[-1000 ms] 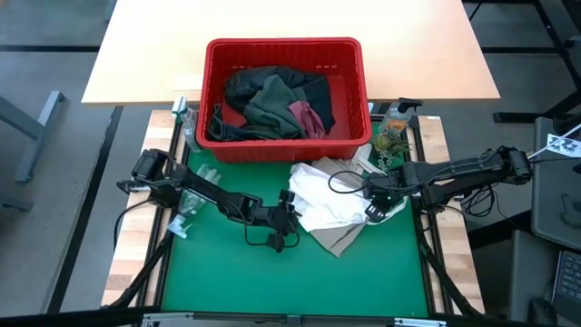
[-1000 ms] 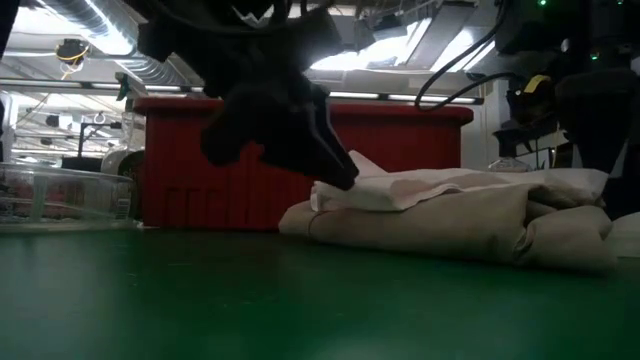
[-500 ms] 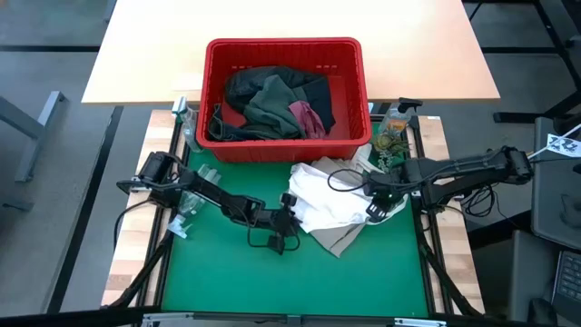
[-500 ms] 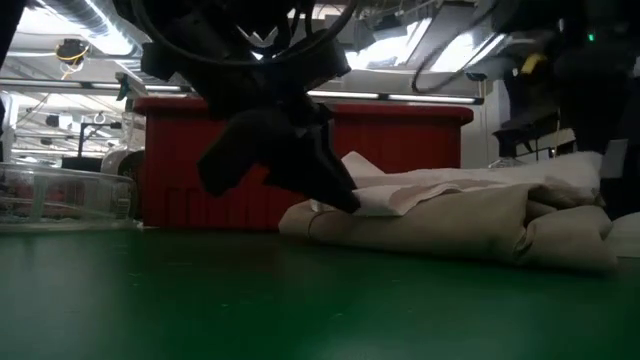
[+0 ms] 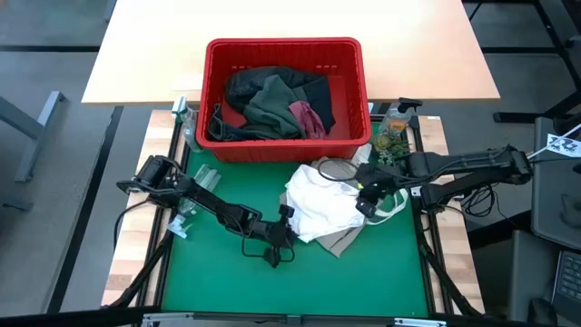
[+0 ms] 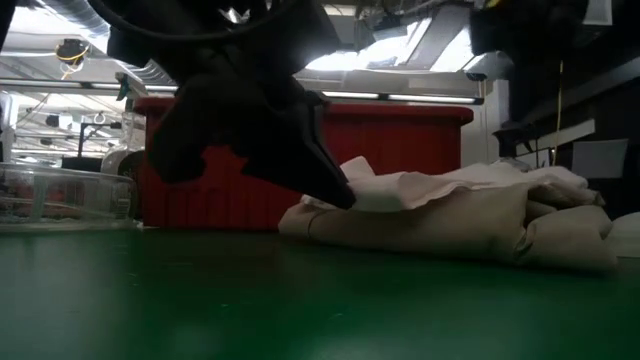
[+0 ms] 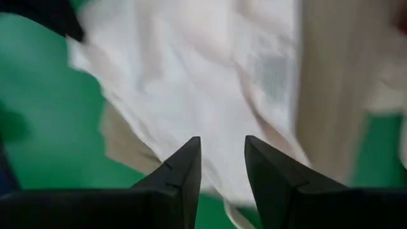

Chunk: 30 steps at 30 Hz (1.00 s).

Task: Fold laundry
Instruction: Fold the white underwear

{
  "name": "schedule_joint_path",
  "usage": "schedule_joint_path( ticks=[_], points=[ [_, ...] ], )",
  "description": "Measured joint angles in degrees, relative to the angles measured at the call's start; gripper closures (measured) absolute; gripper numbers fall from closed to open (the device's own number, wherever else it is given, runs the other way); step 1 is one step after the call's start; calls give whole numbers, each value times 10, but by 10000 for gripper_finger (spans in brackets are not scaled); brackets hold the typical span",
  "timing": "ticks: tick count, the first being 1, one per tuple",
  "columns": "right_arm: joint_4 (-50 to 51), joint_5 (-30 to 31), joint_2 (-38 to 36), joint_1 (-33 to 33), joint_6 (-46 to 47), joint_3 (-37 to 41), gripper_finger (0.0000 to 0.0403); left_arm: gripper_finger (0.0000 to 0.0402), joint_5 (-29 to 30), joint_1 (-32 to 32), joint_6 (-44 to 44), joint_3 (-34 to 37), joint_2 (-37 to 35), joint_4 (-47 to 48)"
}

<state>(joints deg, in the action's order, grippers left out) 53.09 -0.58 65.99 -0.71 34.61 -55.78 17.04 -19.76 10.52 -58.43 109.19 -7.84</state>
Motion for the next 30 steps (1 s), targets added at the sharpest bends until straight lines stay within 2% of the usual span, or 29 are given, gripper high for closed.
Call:
schedule_joint_path(
  ticks=[4,7,12,19,25,30],
  points=[
    [-90,-20,26,0,-29,5,281,399,0,-11,-19,0,0,0],
    [-105,-22,50,0,-45,5,281,397,0,-15,-44,0,0,0],
    [-42,-35,93,0,-61,5,281,396,2,-18,-45,0,0,0],
    [85,0,139,0,-65,5,281,396,0,-18,-45,0,0,0],
    [100,0,156,0,-65,19,281,396,2,-18,-61,1,0,-12],
    [100,-26,157,0,-48,51,281,379,0,-18,-124,1,0,-22]
  ],
)
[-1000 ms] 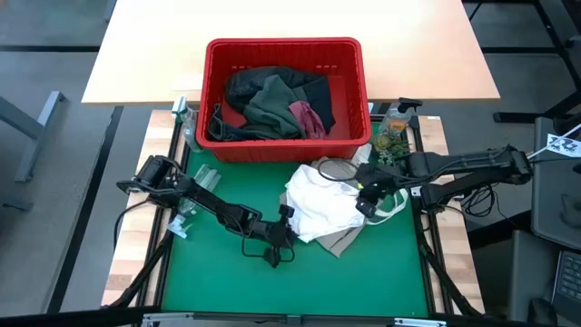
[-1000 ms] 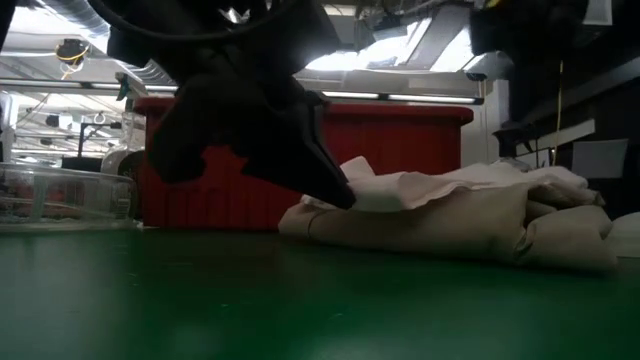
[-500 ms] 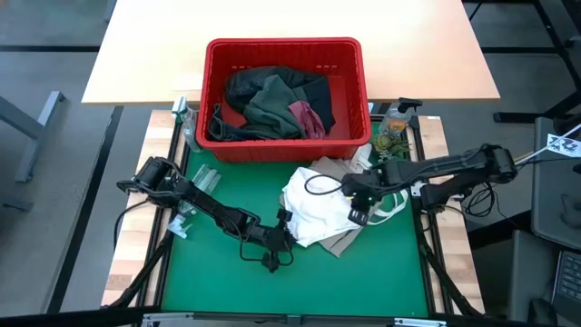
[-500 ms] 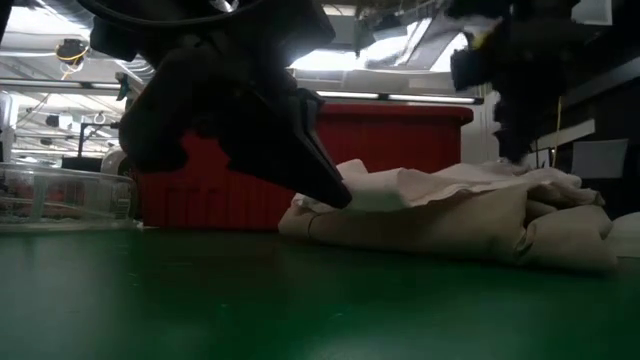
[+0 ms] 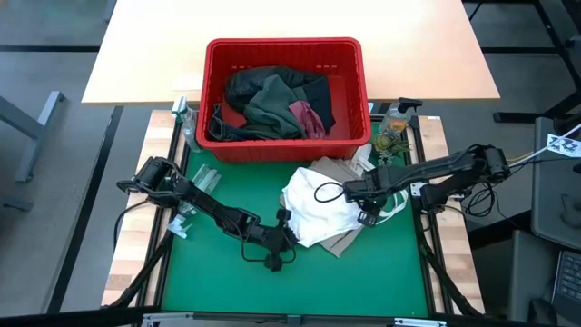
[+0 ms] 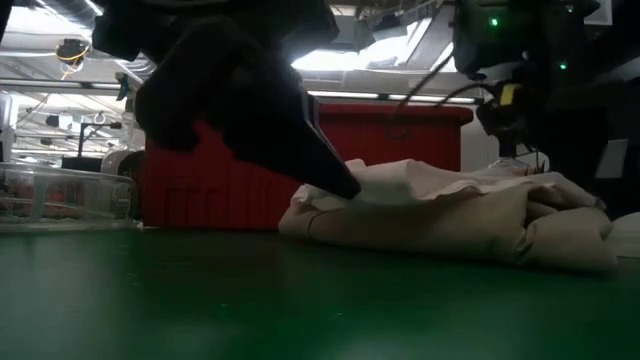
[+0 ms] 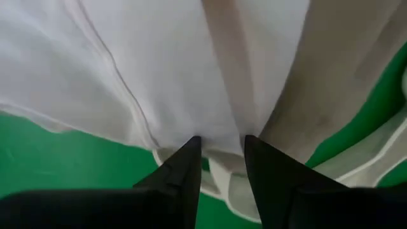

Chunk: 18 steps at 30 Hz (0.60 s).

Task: Fold laundry
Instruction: Fold the white underwear

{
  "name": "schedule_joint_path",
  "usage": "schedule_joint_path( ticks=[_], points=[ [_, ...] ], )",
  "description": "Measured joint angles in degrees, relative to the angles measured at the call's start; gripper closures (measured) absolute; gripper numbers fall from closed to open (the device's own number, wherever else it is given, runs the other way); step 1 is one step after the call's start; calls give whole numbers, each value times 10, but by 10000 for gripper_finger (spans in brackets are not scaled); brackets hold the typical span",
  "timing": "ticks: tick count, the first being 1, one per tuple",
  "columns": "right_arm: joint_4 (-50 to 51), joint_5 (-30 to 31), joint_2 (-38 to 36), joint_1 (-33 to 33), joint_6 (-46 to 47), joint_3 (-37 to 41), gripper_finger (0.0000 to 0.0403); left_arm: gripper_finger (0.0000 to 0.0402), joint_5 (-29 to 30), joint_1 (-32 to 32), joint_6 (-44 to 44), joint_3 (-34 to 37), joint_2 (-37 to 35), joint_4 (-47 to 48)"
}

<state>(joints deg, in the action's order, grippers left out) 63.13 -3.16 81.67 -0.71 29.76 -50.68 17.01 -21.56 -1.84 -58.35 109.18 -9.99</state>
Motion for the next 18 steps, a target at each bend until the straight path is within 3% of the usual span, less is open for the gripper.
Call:
schedule_joint_path(
  ticks=[10,18],
  points=[
    [23,-55,-14,0,-13,19,281,309,-32,-6,-27,0,0,-5],
    [65,-51,-69,0,-29,-13,281,297,-29,-19,-26,0,-2,-44]
  ],
)
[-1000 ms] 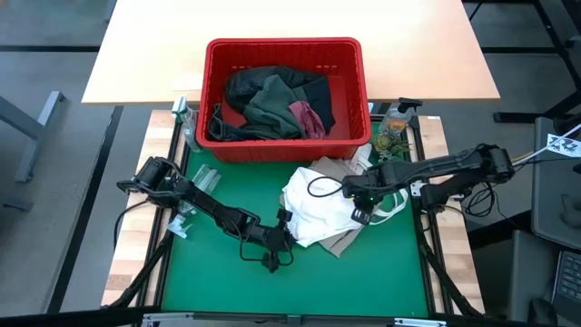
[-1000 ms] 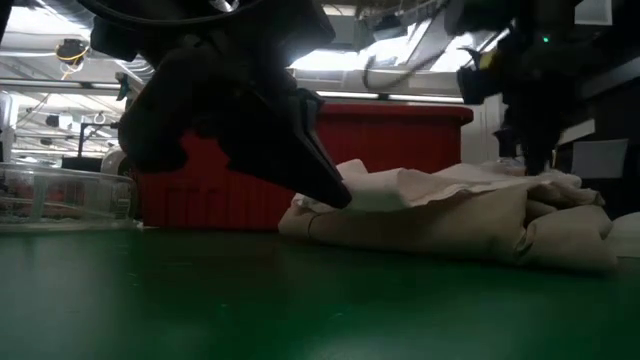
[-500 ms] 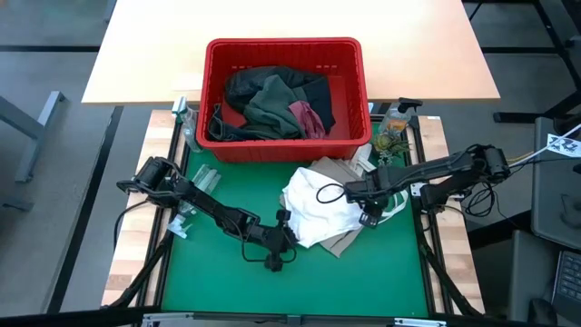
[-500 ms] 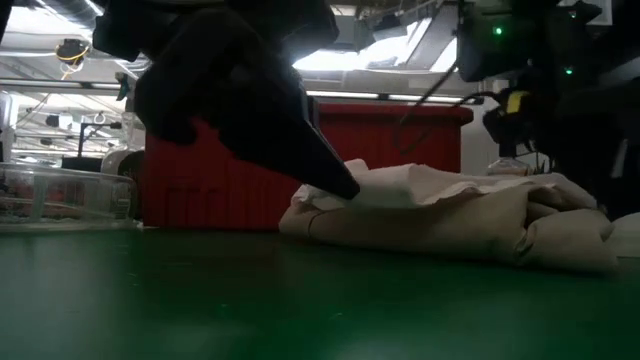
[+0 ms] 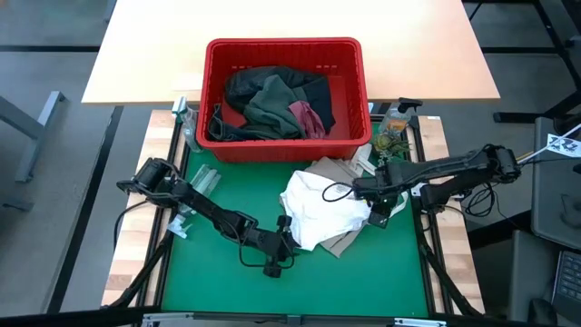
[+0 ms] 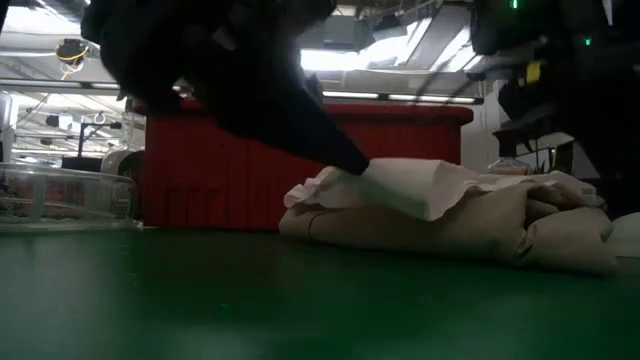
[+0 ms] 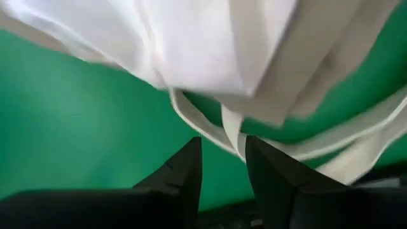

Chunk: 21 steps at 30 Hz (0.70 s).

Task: Fold laundry
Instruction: Fold the white underwear

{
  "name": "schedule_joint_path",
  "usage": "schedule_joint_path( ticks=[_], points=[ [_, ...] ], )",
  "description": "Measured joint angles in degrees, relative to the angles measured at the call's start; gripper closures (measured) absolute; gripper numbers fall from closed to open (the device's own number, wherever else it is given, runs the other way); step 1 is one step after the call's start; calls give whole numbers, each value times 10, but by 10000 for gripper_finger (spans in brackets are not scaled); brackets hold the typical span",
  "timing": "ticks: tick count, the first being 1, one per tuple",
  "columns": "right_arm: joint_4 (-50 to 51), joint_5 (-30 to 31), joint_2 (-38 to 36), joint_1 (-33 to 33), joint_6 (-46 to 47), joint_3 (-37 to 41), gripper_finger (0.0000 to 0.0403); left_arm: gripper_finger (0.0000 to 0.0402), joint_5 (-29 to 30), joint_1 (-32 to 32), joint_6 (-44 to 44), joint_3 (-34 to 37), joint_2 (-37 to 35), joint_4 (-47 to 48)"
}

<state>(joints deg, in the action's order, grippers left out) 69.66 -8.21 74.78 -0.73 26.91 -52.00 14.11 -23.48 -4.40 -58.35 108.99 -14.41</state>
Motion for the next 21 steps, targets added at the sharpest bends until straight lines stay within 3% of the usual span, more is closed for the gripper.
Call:
schedule_joint_path(
  ticks=[8,13,21],
  points=[
    [-176,30,-12,0,-50,-17,281,297,2,0,-3,0,0,-1],
    [-280,54,2,0,-100,-17,281,297,29,1,-52,0,0,6],
    [-312,65,19,16,-174,-18,281,297,28,1,-87,0,-1,11]
  ],
)
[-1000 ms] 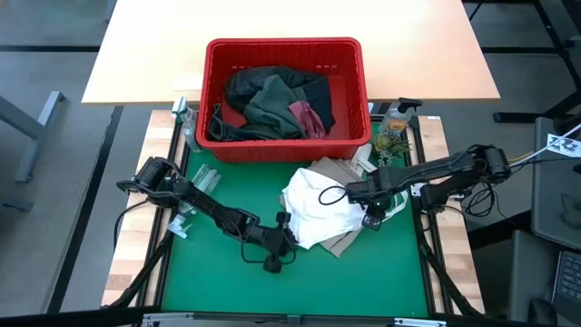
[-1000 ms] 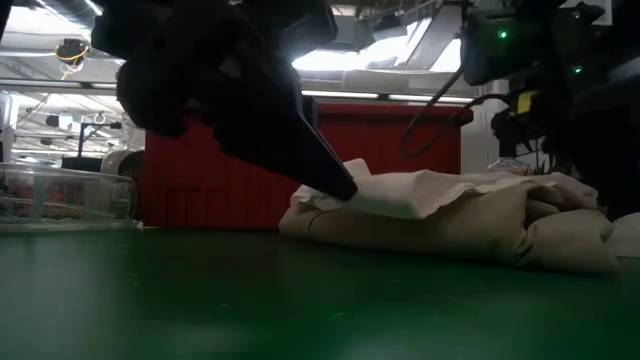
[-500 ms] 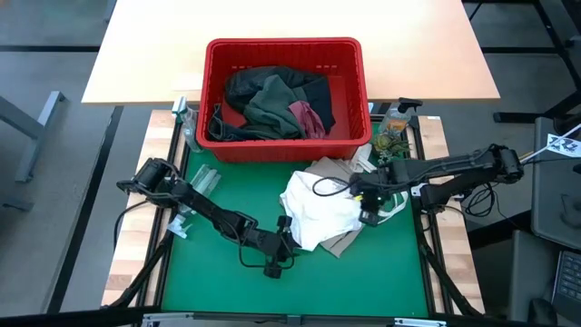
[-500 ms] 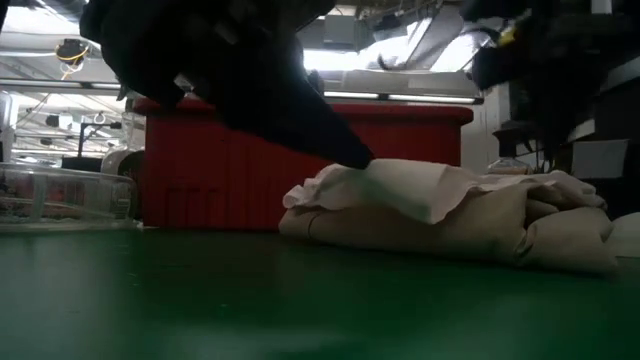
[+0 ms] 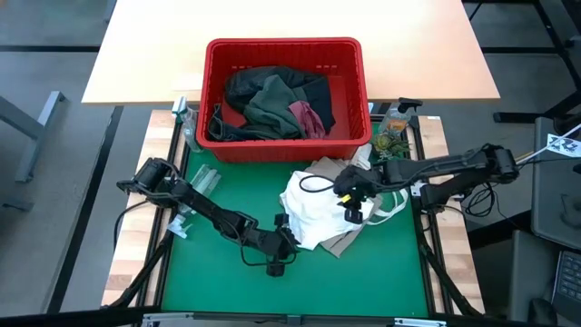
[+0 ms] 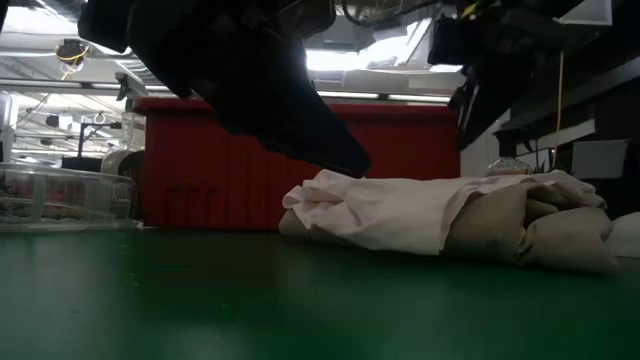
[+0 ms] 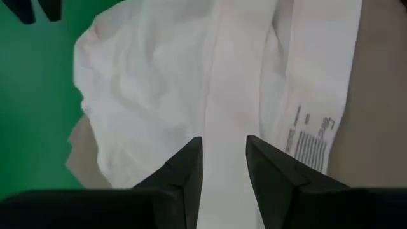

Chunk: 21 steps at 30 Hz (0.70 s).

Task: Fold laundry
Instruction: Fold the white underwear

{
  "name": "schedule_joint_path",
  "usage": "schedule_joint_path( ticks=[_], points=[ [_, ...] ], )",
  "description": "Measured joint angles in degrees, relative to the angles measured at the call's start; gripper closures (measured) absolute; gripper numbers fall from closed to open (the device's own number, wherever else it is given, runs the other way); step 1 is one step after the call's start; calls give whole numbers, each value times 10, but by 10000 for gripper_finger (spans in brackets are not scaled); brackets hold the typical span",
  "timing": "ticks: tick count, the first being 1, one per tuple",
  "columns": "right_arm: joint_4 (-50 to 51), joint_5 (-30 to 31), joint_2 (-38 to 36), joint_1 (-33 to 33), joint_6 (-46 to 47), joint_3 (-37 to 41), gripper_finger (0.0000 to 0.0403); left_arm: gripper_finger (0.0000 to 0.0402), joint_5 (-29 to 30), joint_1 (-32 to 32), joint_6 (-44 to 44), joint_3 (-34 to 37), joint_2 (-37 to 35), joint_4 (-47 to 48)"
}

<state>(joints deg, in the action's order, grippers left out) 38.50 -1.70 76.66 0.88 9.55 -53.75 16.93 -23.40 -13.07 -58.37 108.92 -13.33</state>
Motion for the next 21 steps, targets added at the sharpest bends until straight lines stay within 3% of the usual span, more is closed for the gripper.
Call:
schedule_joint_path(
  ticks=[8,16,21],
  points=[
    [28,-12,47,37,-11,0,281,297,-1,0,-1,0,0,-1],
    [34,-115,70,60,-11,0,281,297,-1,0,-1,0,0,0],
    [34,-131,69,59,-11,0,281,297,-1,0,-1,0,0,0]
  ],
)
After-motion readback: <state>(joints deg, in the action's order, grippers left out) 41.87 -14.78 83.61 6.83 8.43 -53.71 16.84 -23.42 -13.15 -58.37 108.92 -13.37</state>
